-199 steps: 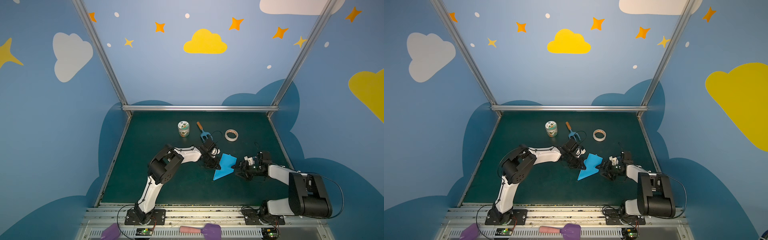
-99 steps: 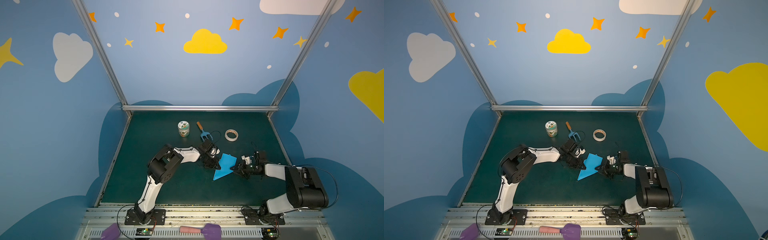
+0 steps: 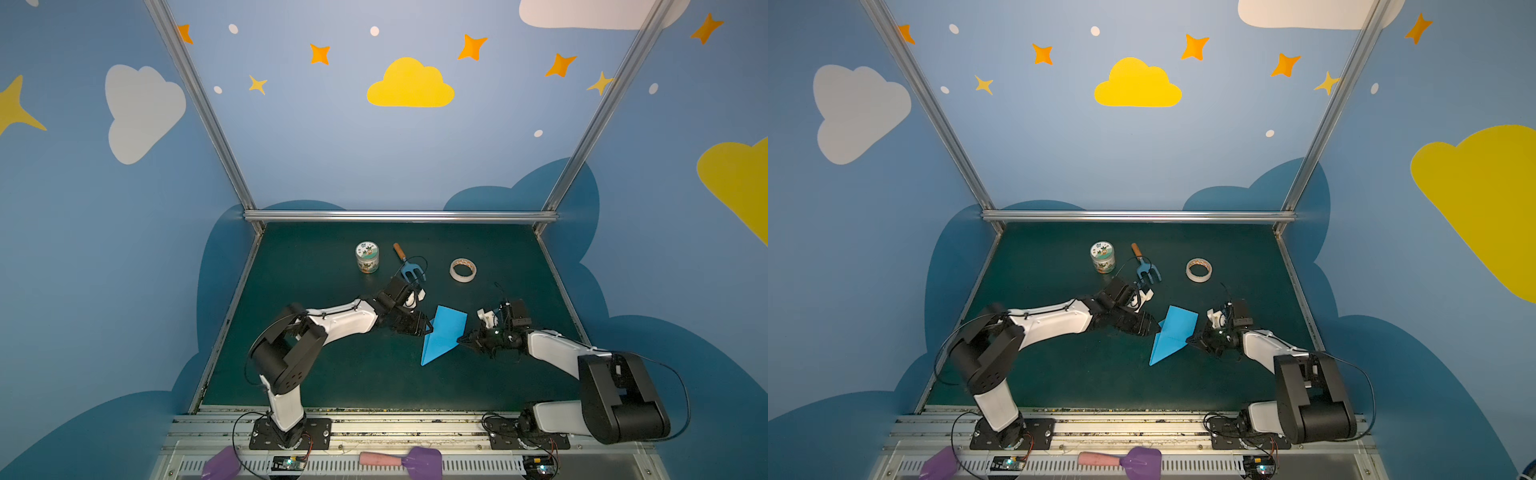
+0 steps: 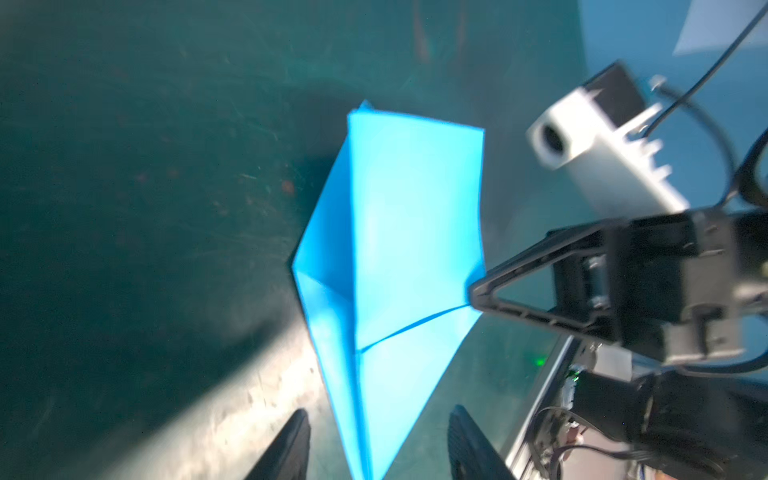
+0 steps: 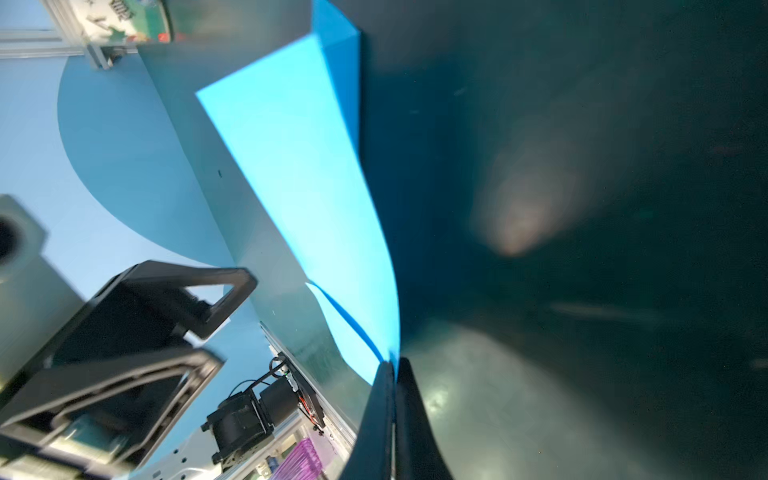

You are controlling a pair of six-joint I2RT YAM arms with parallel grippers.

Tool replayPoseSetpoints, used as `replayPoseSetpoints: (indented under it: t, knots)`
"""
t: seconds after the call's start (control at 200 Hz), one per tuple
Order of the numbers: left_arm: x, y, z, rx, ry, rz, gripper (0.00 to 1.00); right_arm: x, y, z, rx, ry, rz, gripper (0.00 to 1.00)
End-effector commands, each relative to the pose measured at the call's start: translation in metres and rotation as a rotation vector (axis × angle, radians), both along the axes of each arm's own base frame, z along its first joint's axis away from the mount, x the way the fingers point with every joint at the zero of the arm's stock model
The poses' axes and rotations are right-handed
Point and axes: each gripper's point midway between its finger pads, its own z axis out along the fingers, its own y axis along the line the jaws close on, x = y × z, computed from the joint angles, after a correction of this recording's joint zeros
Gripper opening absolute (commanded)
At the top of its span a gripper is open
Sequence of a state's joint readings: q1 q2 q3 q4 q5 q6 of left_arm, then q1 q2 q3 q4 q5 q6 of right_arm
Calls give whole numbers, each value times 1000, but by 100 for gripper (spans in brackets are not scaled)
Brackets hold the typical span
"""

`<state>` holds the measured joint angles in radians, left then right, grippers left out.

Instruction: Fold a paper plane with a square sheet of paper (fold left side to right side)

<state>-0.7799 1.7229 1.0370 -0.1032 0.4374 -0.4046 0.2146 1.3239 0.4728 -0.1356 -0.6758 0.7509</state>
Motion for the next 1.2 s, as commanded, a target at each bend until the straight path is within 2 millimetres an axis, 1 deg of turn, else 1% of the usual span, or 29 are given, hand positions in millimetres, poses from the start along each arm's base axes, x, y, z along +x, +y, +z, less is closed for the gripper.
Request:
replayPoseSetpoints:
  t: [0.0,0.09,0.265,0.405,0.501,0.721,0.846,1.006,1.141,1.196]
  knots:
    - [-7,12,2,82,-138,-3,61,-10,1,-2,-52,33,-47,0]
    - [-23,14,0,125,-188,-27,62,-14,9,2,-62,33,-57,0]
    - [-43,16,-11,238,-327,-35,63,-23,24,6,-92,29,-52,0]
    - [-58,7,-15,305,-447,-69,63,-28,31,6,-117,29,-30,0]
    - [-65,1,-21,345,-500,-91,64,-30,35,5,-125,34,-20,0]
    - [-73,-12,-34,371,-542,-123,65,-29,41,7,-121,32,-13,0]
    - [-69,-12,-41,398,-556,-110,64,-27,44,12,-105,26,-13,0]
    - [-64,-11,-43,431,-578,-98,64,-28,46,20,-86,17,-14,0]
    - [-61,-11,-47,458,-591,-107,62,-27,47,25,-74,12,-17,0]
    - [-60,-9,-50,472,-594,-105,59,-27,48,26,-69,11,-18,0]
